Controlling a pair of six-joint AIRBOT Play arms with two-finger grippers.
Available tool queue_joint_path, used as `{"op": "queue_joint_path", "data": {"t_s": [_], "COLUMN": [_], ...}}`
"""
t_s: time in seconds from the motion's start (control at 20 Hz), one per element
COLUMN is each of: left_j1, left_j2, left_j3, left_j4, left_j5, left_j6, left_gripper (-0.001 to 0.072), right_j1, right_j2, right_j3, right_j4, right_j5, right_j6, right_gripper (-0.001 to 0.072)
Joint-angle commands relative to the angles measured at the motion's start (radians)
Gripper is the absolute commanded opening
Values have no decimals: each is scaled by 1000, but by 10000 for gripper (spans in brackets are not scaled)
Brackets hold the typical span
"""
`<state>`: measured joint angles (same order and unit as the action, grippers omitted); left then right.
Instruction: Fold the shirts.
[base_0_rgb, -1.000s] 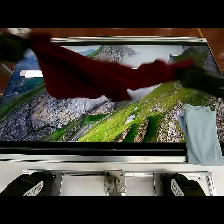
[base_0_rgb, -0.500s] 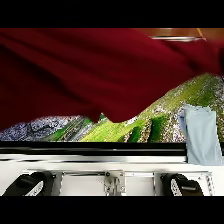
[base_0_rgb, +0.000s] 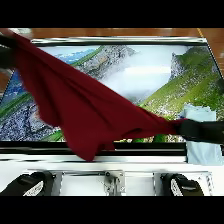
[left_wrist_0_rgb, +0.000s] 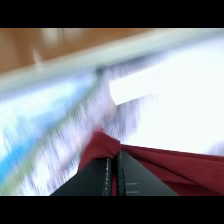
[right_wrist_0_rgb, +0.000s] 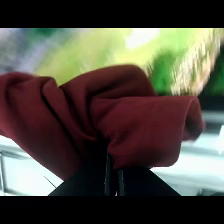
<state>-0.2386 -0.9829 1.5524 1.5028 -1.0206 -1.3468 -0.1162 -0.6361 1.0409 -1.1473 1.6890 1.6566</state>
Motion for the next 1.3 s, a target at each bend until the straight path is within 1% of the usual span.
{"op": "queue_joint_path", "data": {"t_s": [0.0, 0.1, 0.2, 0.25, 0.3, 0.4, 0.45, 0.5, 0.55, 0.6, 0.65, 0.7, 0.8, 0.85, 0.9, 0.95, 1.0, 1.05, 1.1, 1.2, 1.25], "left_j1": [1, 1, 1, 1, 1, 1, 1, 1, 2, 11, 32, 66, 156, 209, 256, 299, 340, 373, 392, 400, 397], "left_j2": [-201, -355, -488, -554, -613, -700, -729, -748, -757, -756, -755, -755, -752, -741, -727, -708, -674, -624, -568, -448, -397], "left_j3": [-112, -111, -111, -111, -111, -111, -111, -111, -111, -103, -84, -52, 16, 30, 24, 9, -32, -100, -187, -411, -536], "left_j4": [-62, -148, -241, -301, -365, -475, -516, -544, -562, -554, -534, -515, -458, -436, -407, -375, -359, -359, -363, -391, -443], "left_j5": [38, 69, 86, 85, 78, 58, 51, 51, 42, 6, -53, -142, -349, -456, -553, -628, -661, -642, -593, -462, -394], "left_j6": [0, 0, -8, -51, -82, -91, -90, -91, -91, -89, -91, -93, -133, -127, -124, -124, -124, -124, -124, -124, -114], "left_gripper": [40, 41, 41, 43, 76, 156, 161, 299, 611, 714, 713, 713, 712, 712, 712, 712, 712, 712, 713, 716, 717], "right_j1": [0, -1, -1, -1, -1, 0, -1, 0, -1, -1, -9, -25, -91, -135, -189, -241, -295, -342, -382, -422, -425], "right_j2": [-43, -113, -210, -266, -313, -409, -447, -481, -502, -511, -507, -495, -462, -445, -429, -420, -418, -418, -422, -453, -480], "right_j3": [-295, -420, -461, -461, -461, -461, -461, -461, -461, -460, -450, -423, -332, -278, -221, -175, -139, -127, -127, -132, -133], "right_j4": [55, 159, 171, 175, 182, 216, 241, 273, 305, 346, 393, 429, 404, 342, 243, 140, 40, -18, -58, -75, -74], "right_j5": [-289, -563, -752, -812, -858, -928, -951, -974, -996, -1032, -1041, -1023, -924, -866, -803, -748, -686, -640, -594, -509, -475], "right_j6": [11, 8, 8, 11, 17, 26, 26, 25, 13, -13, -76, -168, -285, -298, -291, -260, -224, -219, -224, -298, -332], "right_gripper": [65, 65, 65, 65, 65, 65, 65, 66, 90, 305, 587, 632, 632, 632, 632, 631, 632, 632, 632, 632, 633]}}
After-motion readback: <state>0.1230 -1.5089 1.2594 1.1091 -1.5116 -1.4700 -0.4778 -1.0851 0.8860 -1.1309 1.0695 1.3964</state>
